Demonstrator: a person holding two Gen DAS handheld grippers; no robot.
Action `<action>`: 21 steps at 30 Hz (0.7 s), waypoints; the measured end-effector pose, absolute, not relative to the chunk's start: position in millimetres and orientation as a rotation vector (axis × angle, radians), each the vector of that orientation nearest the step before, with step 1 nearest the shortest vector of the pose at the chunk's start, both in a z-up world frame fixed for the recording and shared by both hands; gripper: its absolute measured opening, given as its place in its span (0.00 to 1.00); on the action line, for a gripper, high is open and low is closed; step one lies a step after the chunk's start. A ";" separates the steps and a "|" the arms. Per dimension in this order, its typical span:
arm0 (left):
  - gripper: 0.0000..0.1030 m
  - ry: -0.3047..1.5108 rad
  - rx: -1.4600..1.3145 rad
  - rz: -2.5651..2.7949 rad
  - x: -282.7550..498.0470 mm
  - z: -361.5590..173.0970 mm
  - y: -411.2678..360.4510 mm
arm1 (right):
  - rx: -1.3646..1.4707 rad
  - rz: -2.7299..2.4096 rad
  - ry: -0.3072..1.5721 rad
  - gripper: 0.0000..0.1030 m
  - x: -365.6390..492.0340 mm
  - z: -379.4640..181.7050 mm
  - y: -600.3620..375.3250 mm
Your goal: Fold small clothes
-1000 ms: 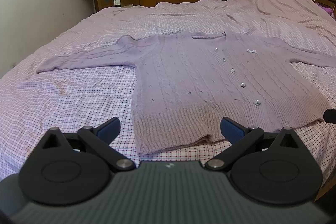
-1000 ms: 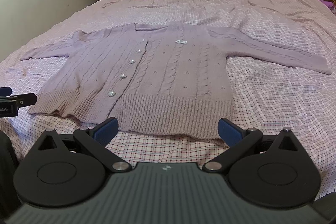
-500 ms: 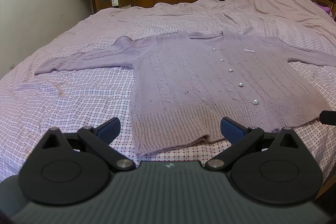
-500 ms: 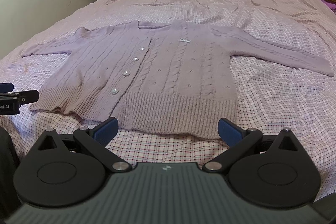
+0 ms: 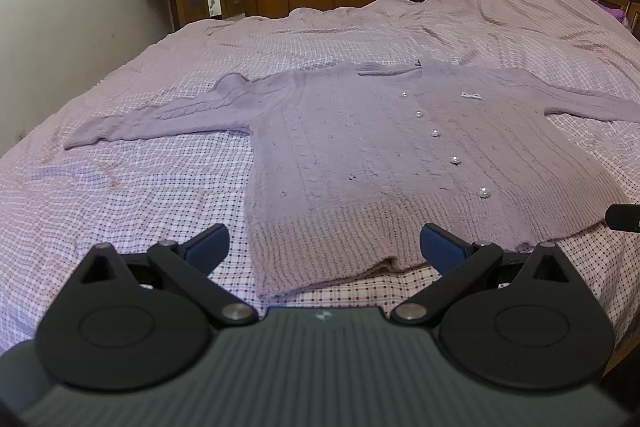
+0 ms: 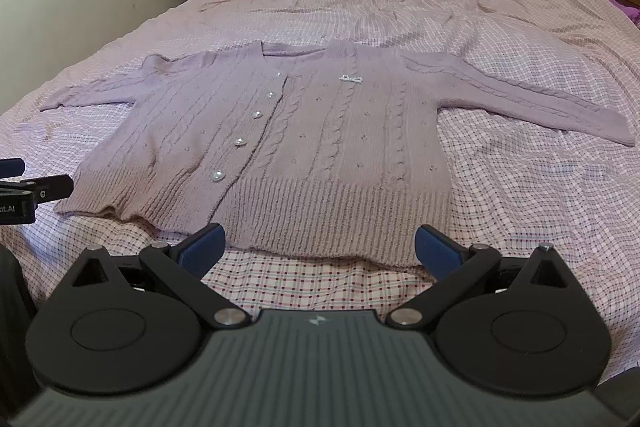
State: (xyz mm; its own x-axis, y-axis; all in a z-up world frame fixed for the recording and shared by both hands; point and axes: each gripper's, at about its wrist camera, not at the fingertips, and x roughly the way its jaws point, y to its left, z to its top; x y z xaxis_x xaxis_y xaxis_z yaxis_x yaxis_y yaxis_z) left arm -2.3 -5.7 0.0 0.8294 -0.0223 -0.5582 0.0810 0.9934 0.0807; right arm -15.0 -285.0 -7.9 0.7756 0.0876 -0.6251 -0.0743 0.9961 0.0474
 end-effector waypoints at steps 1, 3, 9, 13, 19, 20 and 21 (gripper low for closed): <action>1.00 0.591 0.102 -0.054 -2.3 0.1 -5.4 | 0.019 0.087 0.678 1.00 -14.7 -8.0 -284.9; 1.00 0.590 0.101 -0.051 -2.4 0.3 -4.9 | 0.019 0.088 0.679 1.00 -14.7 -8.1 -284.9; 1.00 0.587 0.100 -0.053 -3.2 0.9 -5.5 | 0.019 0.087 0.679 1.00 -14.9 -8.3 -284.7; 1.00 0.579 0.108 -0.057 -4.6 1.8 -7.0 | 0.019 0.088 0.679 1.00 -15.0 -8.7 -284.6; 1.00 0.573 0.118 -0.061 -5.6 2.4 -8.7 | 0.018 0.089 0.680 1.00 -15.1 -9.0 -284.0; 1.00 0.572 0.118 -0.062 -5.6 2.5 -8.8 | 0.018 0.089 0.680 1.00 -15.1 -9.2 -283.9; 1.00 0.573 0.118 -0.062 -5.4 2.5 -8.8 | 0.018 0.089 0.680 1.00 -15.0 -9.4 -283.2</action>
State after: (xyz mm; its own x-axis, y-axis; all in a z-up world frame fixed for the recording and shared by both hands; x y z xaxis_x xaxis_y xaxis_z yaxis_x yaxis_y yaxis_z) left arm -5.4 -8.8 2.5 0.8388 -0.0258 -0.5439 0.0916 0.9913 0.0942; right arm -15.0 -283.2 -9.4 0.7742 0.0885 -0.6267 -0.0764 0.9960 0.0462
